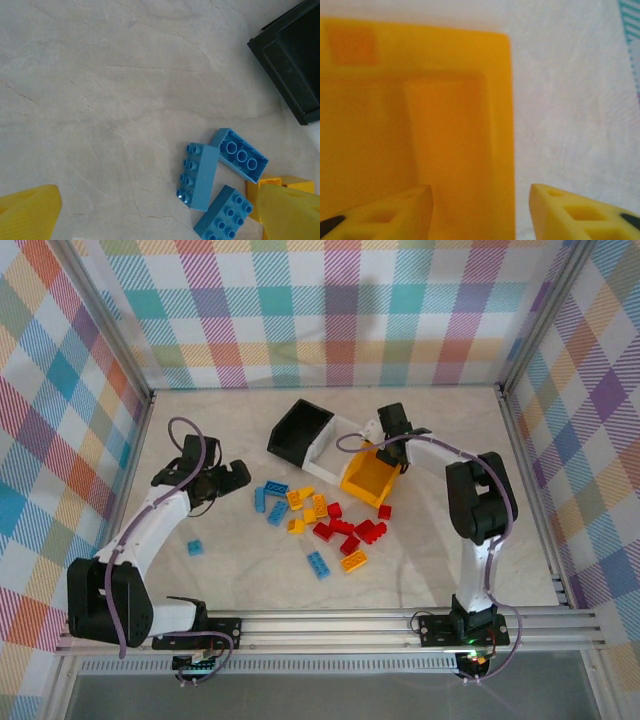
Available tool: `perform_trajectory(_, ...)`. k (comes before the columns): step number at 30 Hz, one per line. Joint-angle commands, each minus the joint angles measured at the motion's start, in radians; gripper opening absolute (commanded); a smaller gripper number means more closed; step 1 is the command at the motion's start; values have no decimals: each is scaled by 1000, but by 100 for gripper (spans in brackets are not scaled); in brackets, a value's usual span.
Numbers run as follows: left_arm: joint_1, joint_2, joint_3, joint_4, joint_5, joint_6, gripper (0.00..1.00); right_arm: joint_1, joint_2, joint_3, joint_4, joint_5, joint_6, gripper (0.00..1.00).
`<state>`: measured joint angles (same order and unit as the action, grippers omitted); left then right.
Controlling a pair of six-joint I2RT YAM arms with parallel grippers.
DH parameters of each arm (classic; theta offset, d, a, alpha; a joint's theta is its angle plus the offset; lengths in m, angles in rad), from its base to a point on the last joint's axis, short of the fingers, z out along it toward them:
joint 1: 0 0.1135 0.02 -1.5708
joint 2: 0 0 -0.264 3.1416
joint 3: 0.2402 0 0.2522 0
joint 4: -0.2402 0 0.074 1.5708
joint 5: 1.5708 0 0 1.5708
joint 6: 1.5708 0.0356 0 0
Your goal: Sort the legos into containers by color
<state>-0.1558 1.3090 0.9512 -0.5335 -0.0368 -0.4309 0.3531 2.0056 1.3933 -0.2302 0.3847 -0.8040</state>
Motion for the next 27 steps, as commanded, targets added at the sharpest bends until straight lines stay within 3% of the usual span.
perform_trajectory(1, -5, 27, 47, -20, 7, -17, 100, -3, 14, 74, 100, 18, -9, 62)
perform_trajectory(5, -8, 41, 49, -2, 12, -21, 100, -3, -26, 124, 56, -34, 88, 73)
perform_trajectory(8, -11, 37, 37, 23, 34, -16, 100, -2, -81, 192, -61, -57, 285, 75)
perform_trajectory(14, -20, -2, 11, 56, 89, -17, 100, -5, -186, 322, -566, -271, 785, 75)
perform_trajectory(19, -30, -42, -11, 69, 134, -31, 100, 7, -375, 90, -736, -609, 1031, 73)
perform_trajectory(22, -39, -38, 8, 5, 187, -47, 100, 75, -501, -83, -749, -671, 1109, 74)
perform_trajectory(27, -99, -63, -25, -46, 237, -44, 100, 236, -602, -272, -757, -623, 1180, 76)
